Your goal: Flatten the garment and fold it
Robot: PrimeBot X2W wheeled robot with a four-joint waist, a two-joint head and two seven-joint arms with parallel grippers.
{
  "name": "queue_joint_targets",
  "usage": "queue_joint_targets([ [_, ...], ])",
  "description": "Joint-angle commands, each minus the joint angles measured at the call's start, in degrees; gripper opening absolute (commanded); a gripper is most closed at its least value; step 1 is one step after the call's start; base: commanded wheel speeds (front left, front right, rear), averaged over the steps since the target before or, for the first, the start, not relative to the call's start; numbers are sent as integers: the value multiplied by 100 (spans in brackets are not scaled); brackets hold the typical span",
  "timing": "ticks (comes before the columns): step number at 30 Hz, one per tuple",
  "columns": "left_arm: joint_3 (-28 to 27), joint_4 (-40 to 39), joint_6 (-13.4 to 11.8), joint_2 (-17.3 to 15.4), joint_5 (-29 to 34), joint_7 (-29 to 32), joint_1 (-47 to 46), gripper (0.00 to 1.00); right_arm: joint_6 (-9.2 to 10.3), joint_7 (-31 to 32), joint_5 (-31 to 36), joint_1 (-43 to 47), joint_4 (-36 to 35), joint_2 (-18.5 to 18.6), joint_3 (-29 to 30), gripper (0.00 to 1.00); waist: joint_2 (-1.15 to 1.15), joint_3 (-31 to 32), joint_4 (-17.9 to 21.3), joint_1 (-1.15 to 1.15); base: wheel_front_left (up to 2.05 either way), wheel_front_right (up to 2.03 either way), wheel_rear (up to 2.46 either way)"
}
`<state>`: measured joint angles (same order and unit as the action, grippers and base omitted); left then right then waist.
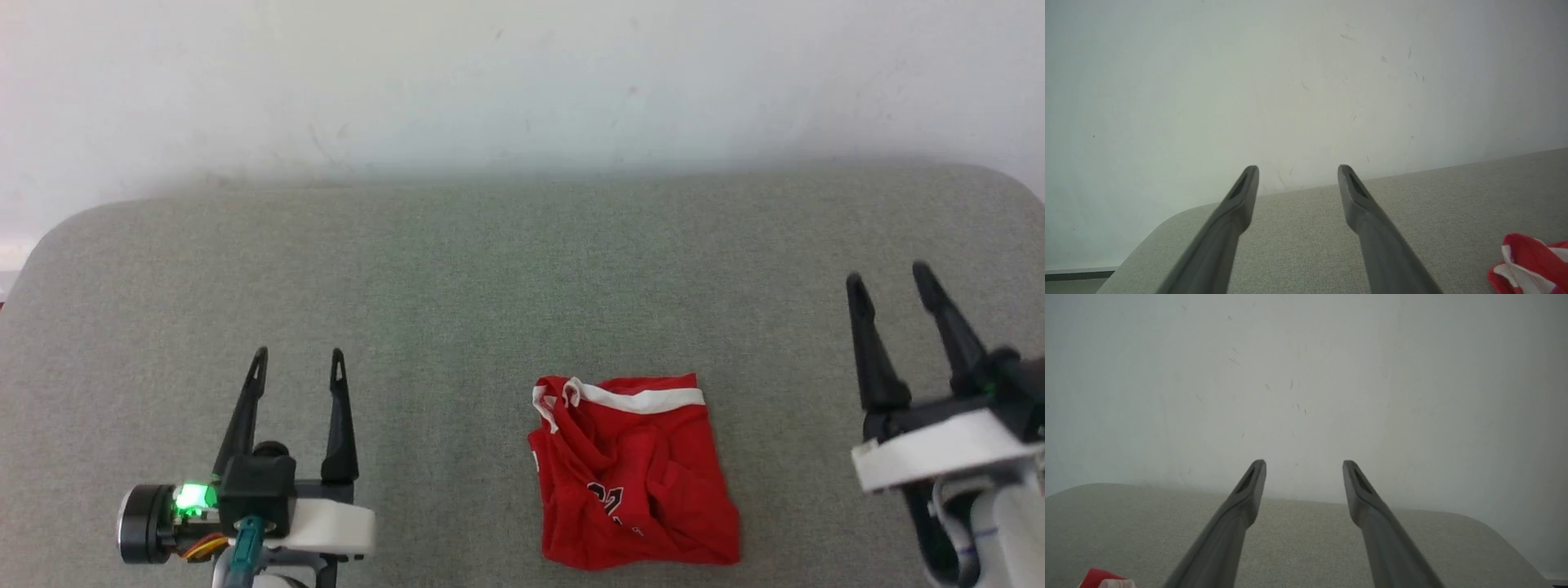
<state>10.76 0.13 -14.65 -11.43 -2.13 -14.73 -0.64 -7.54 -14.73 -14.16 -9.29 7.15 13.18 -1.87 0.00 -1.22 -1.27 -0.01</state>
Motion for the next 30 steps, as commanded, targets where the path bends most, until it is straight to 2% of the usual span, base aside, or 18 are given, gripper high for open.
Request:
queue_joint_targets([
  [1, -44, -45, 37, 8, -23, -27, 83, 100, 5, -25, 95, 223, -122, -177, 143, 100, 0, 20, -1, 1, 0, 0, 0],
  [4, -85, -71, 72, 29, -28, -27, 152, 100, 5, -26, 252, 628, -324, -529, 395, 100, 0, 51, -8, 1, 0, 0, 0],
  [7, -126, -79, 102, 53, -29, -27, 216, 100, 5, -26, 318, 808, -461, -701, 485, 100, 0, 53, -9, 1, 0, 0, 0],
  [11, -185, -86, 128, 85, -15, -27, 242, 100, 5, -26, 346, 461, -767, -662, 591, 100, 0, 28, 16, 1, 0, 0, 0],
  [14, -201, -69, 160, 115, 0, -27, 222, 100, 5, 48, 324, -12, -764, -326, 428, 100, 0, 19, 6, 1, 0, 0, 0],
  [16, -200, -53, 190, 140, 3, -27, 202, 100, 5, 395, 265, -337, -749, -47, 200, 100, 0, 24, -21, 1, 0, 0, 0],
  [20, -199, -56, 237, 193, 18, -27, 182, 100, 5, 1591, -157, -918, -675, 584, -459, 100, 0, -8, -90, 1, 0, 0, 0],
  [26, -225, -59, 283, 261, 33, -27, 150, 100, 5, 3482, -1284, -1503, -449, 1452, -1599, 100, 0, -117, -189, 1, 0, 0, 0],
  [27, -225, -59, 283, 261, 33, -27, 150, 100, 5, 3482, -1284, -1503, -449, 1452, -1599, 100, 0, -117, -189, 1, 0, 0, 0],
  [30, -245, -67, 307, 285, 42, -27, 102, 100, 5, 4545, -2056, -1641, -341, 1909, -2229, 100, 0, -202, -231, 1, 0, 0, 0],
])
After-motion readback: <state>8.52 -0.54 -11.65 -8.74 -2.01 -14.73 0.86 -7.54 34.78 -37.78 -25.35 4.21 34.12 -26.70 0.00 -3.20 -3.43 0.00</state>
